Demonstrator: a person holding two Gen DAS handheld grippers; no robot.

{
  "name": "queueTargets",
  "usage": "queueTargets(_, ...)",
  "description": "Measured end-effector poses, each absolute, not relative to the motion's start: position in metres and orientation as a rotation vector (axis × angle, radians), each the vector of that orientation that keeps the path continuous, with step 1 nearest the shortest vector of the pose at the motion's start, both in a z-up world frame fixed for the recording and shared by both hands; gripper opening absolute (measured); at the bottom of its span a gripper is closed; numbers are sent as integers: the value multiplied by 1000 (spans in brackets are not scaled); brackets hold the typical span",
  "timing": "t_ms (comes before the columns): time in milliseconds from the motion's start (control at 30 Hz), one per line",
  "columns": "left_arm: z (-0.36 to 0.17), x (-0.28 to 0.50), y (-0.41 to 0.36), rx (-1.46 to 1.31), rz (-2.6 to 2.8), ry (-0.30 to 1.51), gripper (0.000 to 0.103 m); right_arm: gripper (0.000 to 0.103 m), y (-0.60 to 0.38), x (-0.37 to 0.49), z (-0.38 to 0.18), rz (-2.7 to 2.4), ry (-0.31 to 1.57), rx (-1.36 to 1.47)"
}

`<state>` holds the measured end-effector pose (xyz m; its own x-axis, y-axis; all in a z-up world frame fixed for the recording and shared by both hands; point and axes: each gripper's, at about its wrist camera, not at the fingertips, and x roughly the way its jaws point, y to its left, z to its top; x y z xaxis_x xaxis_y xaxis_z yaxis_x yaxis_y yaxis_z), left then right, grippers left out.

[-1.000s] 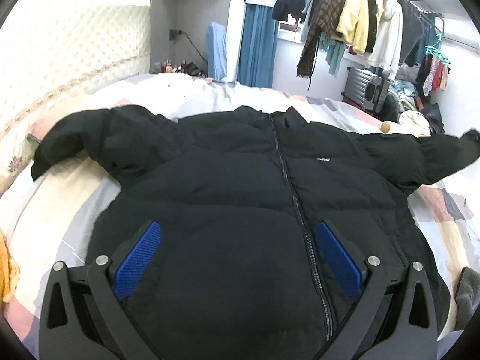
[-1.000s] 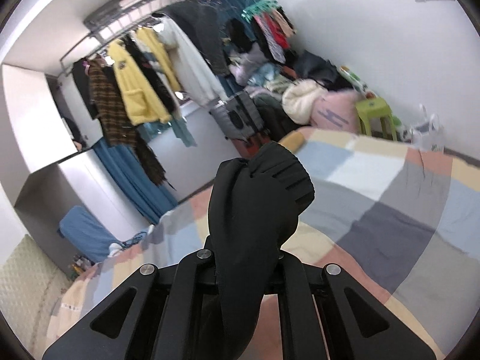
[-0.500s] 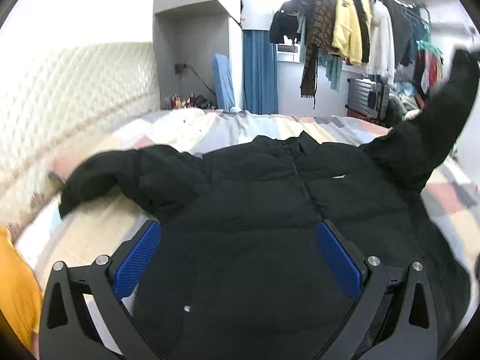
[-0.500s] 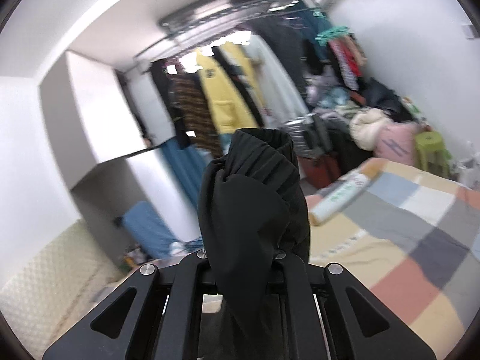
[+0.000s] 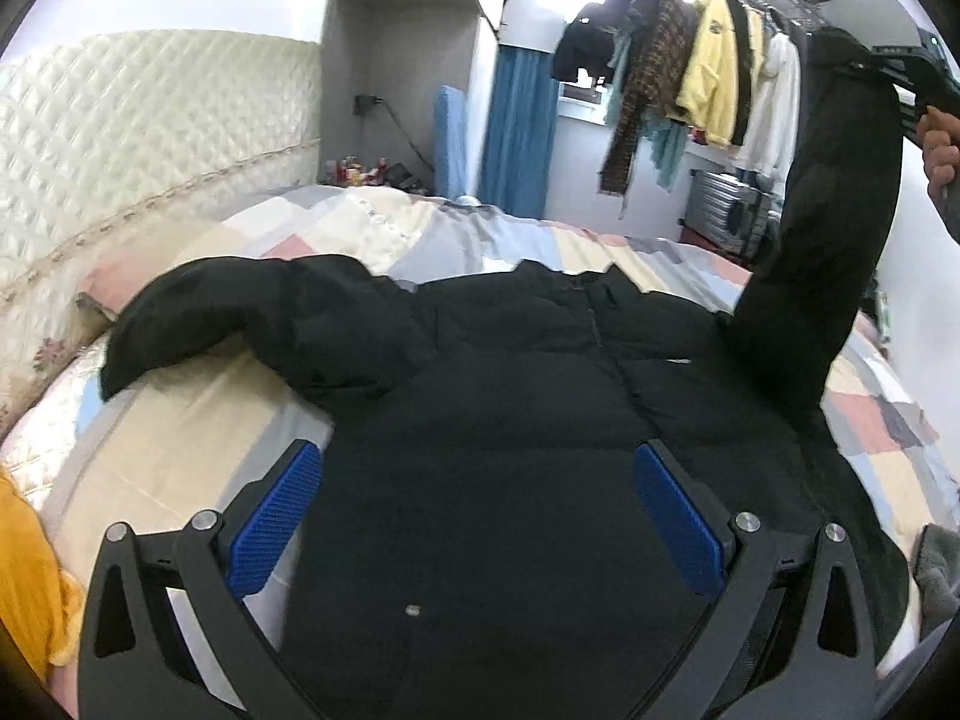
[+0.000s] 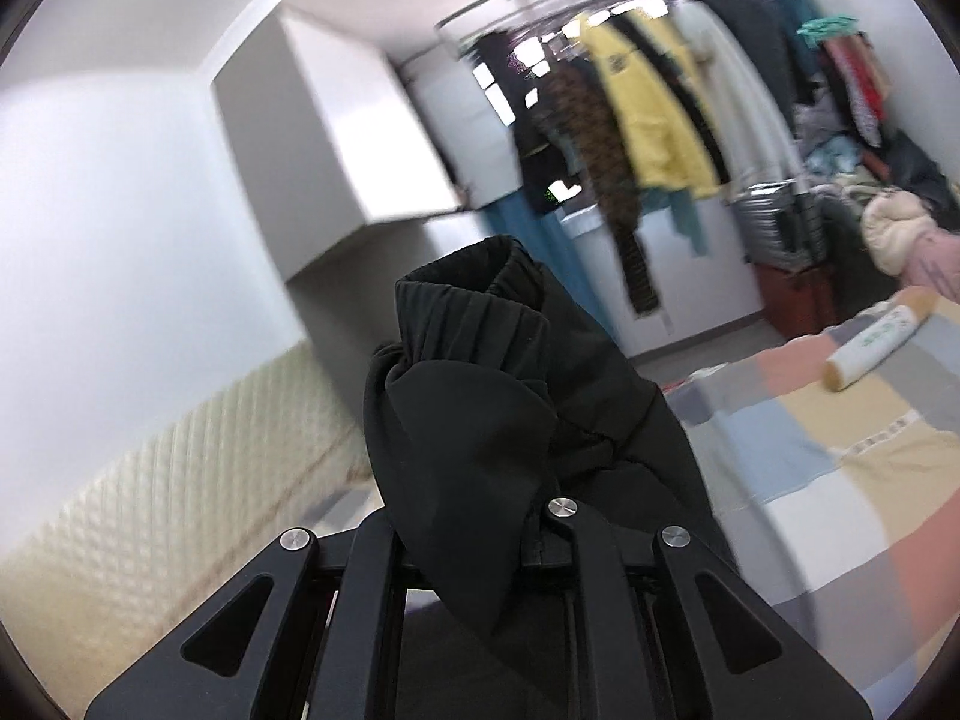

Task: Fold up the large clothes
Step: 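Lift the sleeve with the right gripper and fold it across the jacket body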

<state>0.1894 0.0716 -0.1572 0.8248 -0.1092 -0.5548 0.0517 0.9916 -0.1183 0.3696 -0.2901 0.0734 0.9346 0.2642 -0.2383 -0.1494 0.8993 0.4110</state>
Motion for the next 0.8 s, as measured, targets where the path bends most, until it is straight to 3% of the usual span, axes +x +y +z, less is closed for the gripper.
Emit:
queueTargets(300,-159,192,116,-91,22,573,103,11,-162,407,-11,370,435,225)
queueTargets(800,-182,204,174,-242,70,618,103,11,-53,448,-194,433,709,172)
